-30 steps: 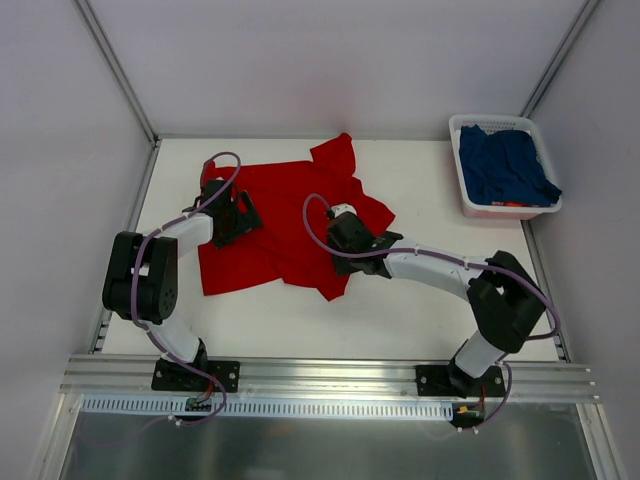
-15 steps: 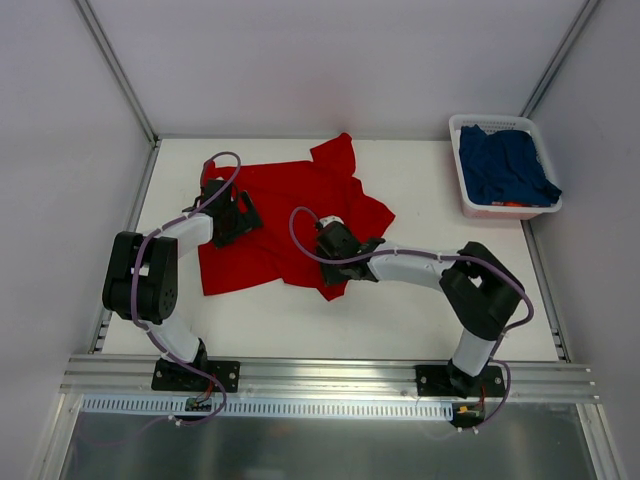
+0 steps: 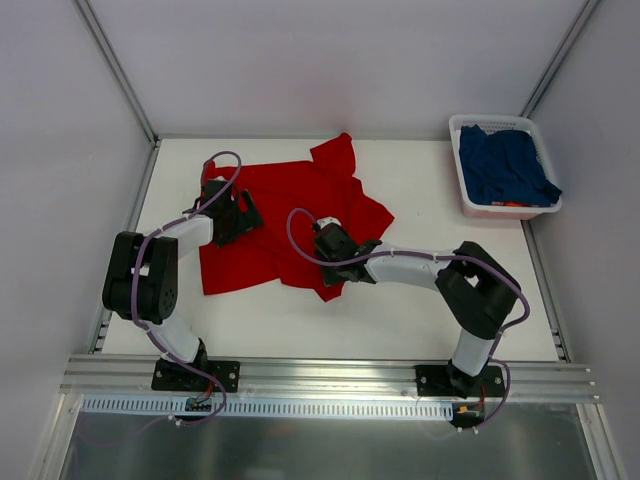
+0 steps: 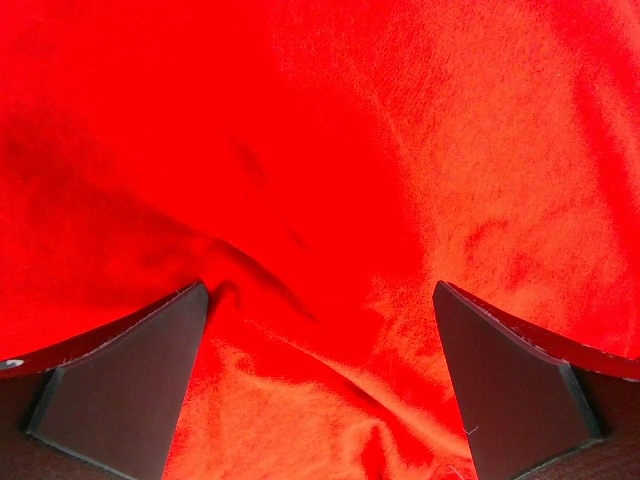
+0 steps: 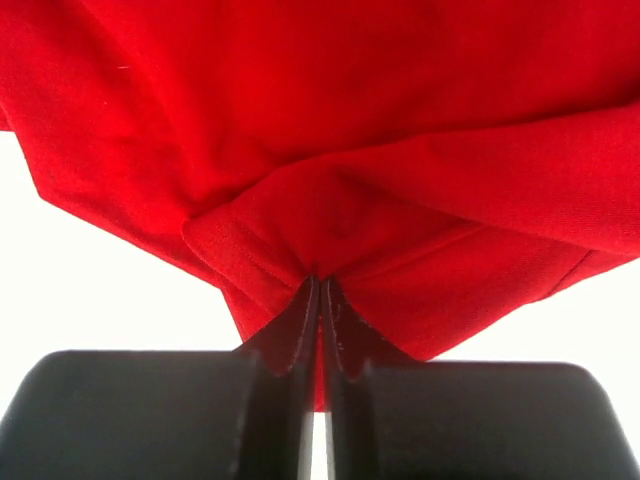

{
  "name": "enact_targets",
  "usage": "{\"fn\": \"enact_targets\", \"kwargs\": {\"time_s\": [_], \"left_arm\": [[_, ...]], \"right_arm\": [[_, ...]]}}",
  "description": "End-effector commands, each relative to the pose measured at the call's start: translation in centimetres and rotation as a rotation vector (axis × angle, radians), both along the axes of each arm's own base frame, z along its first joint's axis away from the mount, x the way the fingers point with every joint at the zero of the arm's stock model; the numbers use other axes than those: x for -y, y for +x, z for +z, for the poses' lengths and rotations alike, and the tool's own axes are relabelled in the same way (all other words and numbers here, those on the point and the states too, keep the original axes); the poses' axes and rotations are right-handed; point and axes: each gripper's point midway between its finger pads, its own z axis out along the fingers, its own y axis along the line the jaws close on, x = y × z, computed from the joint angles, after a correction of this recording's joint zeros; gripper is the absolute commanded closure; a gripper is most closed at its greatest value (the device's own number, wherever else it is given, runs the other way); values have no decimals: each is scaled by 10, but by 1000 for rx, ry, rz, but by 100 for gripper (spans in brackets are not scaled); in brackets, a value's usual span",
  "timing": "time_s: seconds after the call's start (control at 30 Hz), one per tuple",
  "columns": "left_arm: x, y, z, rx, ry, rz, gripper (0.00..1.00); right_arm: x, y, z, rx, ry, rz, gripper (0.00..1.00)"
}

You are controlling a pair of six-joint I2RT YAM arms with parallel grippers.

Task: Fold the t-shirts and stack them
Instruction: Flatten out the tshirt

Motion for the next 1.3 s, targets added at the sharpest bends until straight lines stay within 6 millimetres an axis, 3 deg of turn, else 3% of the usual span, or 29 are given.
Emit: {"fn": "enact_targets", "kwargs": {"time_s": [0.0,0.27,0.33,0.4,0.43,0.67,0.97,1.27], "left_arm": [[4,-27,-29,-115,-13,-21,1],[5,-27,-29,-115,-13,-21,1],[4,-27,-29,-115,-13,-21,1],[4,-27,-29,-115,-11,-22,1],[4,-27,-29,-115,-13,-20,1],[5,-27,-29,-115,-13,-23,1],[5,-26,-29,-113,-14,-25,1],[6,-26,-29,-115,-14,-30,1]], "right_arm": [[-6,0,11,23,22,0,100],[22,-11,35,91,-4,-47,100],[29,-15,55,130,28,-66,100],[45,-21,57,147,8,-96,100],[50,-23,71,168,33,-109,100],[103,-48,84,207,-6,-206,100],[160,-78,83,207,-57,-348,99],[190,-100,71,170,-102,-423,100]]}}
